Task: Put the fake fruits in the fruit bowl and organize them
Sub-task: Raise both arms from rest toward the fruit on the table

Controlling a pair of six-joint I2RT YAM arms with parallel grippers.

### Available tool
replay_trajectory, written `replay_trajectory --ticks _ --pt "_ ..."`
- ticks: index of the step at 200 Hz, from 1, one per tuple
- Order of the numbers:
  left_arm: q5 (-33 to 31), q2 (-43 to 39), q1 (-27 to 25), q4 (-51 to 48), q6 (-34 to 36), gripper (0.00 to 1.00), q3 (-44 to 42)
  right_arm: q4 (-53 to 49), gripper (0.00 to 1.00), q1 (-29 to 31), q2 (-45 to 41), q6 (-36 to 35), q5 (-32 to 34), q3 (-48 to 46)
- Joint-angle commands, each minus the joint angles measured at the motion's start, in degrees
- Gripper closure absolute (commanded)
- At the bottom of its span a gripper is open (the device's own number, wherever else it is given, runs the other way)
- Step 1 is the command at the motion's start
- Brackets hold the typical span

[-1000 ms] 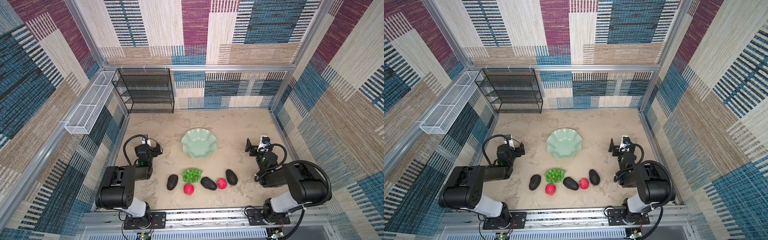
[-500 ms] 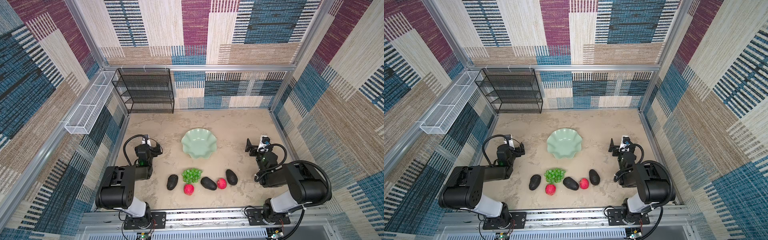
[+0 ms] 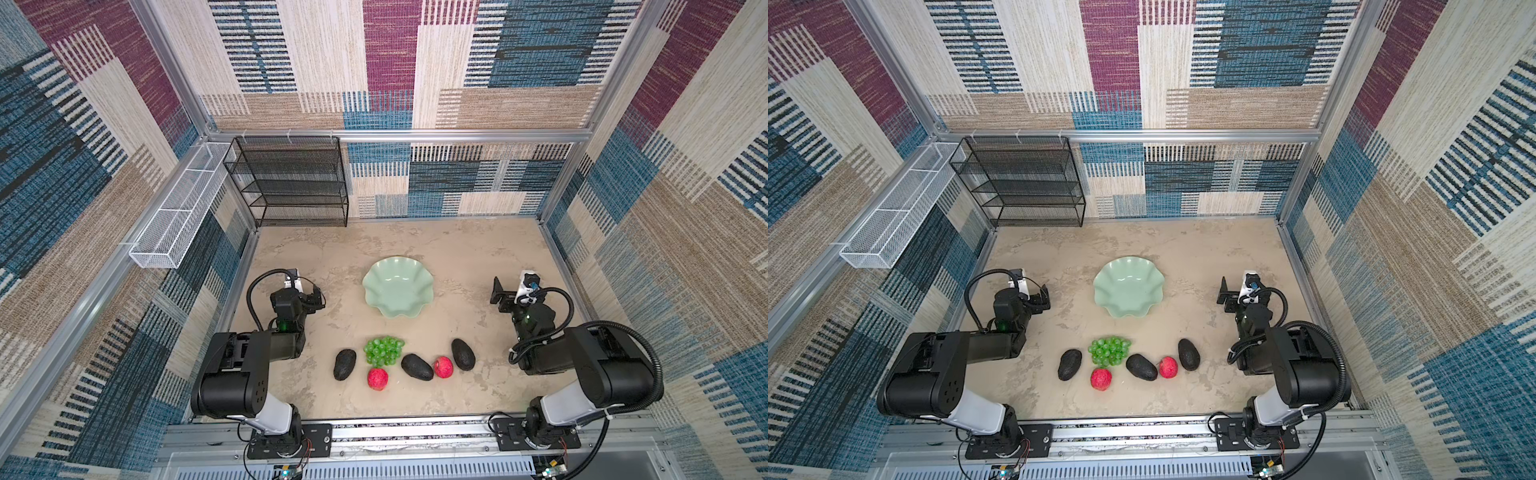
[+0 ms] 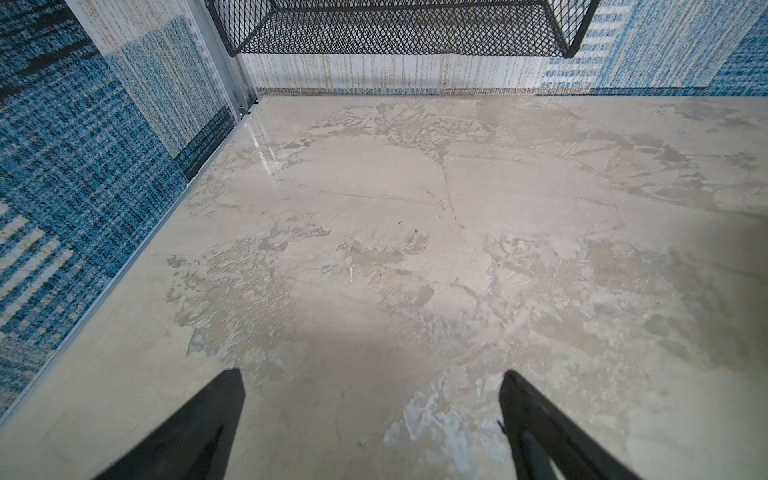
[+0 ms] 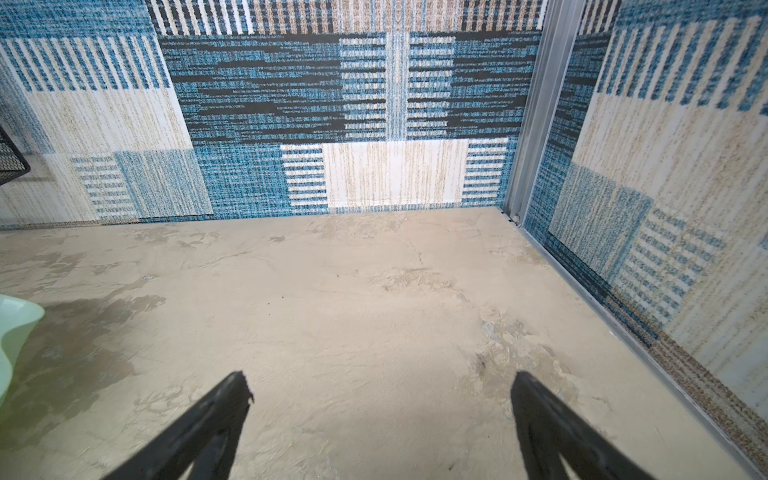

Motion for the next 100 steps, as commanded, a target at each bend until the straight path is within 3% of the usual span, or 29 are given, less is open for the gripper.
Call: replay_trajectory --ticks 1,39,54,81,100 --pt "0.41 -0.14 0.19 0.92 -1.06 0.01 0.01 1.28 0.0 0.0 0.02 0.42 0.28 0.27" --pt "0.81 -0.32 0.38 1.32 -1.17 0.01 -0.32 1.69 0.0 0.02 -0.36 0.24 0.6 0.09" --pt "0.89 -2.04 0.38 -1.01 -0.98 0.04 0.58 -4.74 0.0 0.0 -4.23 0.88 2.13 1.76" --pt "-6.83 -11.85 0.03 -32.96 -8.2 0.05 12.62 -26.3 0.0 0.05 -13.26 6.63 6.94 8.3" --pt "-3.78 -18.07 0.03 -50.93 -15.11 0.04 19.86 -40.46 0.0 0.0 -18.32 17.73 5.18 13.18"
